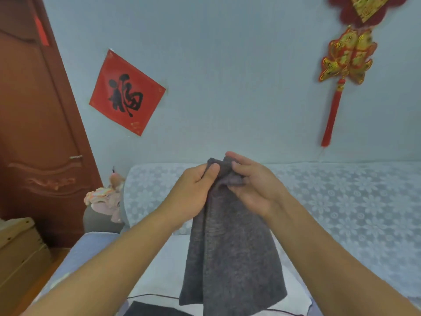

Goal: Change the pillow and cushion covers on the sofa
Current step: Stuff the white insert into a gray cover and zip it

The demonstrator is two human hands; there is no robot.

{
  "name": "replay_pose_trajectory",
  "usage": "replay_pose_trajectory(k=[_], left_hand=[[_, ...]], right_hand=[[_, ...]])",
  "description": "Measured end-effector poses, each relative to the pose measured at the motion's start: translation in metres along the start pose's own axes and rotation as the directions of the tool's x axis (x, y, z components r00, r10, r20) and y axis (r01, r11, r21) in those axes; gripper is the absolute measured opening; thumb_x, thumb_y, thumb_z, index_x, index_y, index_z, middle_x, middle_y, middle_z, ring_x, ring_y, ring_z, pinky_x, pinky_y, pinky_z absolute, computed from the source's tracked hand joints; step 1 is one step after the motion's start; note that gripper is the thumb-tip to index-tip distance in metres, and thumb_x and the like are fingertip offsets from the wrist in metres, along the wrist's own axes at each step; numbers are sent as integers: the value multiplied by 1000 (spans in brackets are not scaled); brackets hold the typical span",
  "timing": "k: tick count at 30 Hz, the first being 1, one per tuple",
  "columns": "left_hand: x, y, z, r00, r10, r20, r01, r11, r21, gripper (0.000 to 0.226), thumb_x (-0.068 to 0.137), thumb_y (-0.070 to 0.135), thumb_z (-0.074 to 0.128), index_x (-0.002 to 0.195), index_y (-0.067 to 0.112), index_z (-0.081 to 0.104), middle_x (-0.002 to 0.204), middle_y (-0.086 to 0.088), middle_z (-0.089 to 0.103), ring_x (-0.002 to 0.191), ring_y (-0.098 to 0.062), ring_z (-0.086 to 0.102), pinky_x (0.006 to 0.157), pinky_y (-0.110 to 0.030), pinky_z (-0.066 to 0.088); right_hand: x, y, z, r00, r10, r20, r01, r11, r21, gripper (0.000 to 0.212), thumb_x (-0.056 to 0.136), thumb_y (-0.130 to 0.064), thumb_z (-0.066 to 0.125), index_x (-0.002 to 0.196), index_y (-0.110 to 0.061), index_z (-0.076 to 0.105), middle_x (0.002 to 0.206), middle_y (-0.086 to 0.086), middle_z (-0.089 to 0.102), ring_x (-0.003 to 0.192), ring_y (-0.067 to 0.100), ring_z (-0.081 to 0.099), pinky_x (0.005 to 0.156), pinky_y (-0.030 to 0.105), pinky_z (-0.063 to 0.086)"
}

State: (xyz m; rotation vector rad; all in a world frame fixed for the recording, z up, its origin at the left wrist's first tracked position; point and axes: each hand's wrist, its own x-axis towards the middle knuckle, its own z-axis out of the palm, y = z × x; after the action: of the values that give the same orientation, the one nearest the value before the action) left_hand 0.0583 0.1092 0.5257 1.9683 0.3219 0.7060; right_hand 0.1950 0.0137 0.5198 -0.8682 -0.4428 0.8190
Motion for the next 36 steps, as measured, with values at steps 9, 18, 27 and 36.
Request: replay_pose_trajectory(k=[9, 18, 27, 36], left_hand=[[111, -47, -147, 770, -245, -590, 207, 969, -133, 26, 109, 33, 41, 123, 22, 60, 126, -9, 61, 112, -27, 57, 103, -43, 48], [90, -117, -180, 735, -275, -620, 360, 933, 13, 34, 107, 29, 45, 134, 13, 57, 122, -6, 58, 112, -31, 56, 98, -47, 50], [-94, -287, -94, 634, -614, -470, 726, 681, 90, 35, 95, -11, 46, 98, 8, 75, 105, -22, 72, 94, -40, 65, 84, -45, 54], [-152, -309, -80, 473, -846, -246, 658, 524, -540, 24, 105, -3, 41, 116, 6, 61, 108, -15, 70, 95, -25, 70, 84, -35, 54]], right_hand=[[78, -81, -67, 679, -469, -565, 190, 856, -481, 43, 92, 7, 42, 126, -10, 63, 118, 9, 57, 106, 23, 57, 85, 25, 53], [67, -50, -108, 697, -594, -401, 67, 610, -790, 42, 91, 9, 36, 107, -15, 66, 113, 4, 59, 106, 22, 56, 80, 28, 46], [-41, 148, -253, 932, -321, -167, -297, -418, -858, 23, 66, 12, 76, 71, -4, 59, 87, 15, 47, 55, 24, 36, 51, 34, 36], [-77, 188, -285, 901, -238, -364, -385, -50, -921, 29, 94, 4, 42, 98, -16, 63, 96, 10, 60, 83, 25, 55, 66, 34, 43]])
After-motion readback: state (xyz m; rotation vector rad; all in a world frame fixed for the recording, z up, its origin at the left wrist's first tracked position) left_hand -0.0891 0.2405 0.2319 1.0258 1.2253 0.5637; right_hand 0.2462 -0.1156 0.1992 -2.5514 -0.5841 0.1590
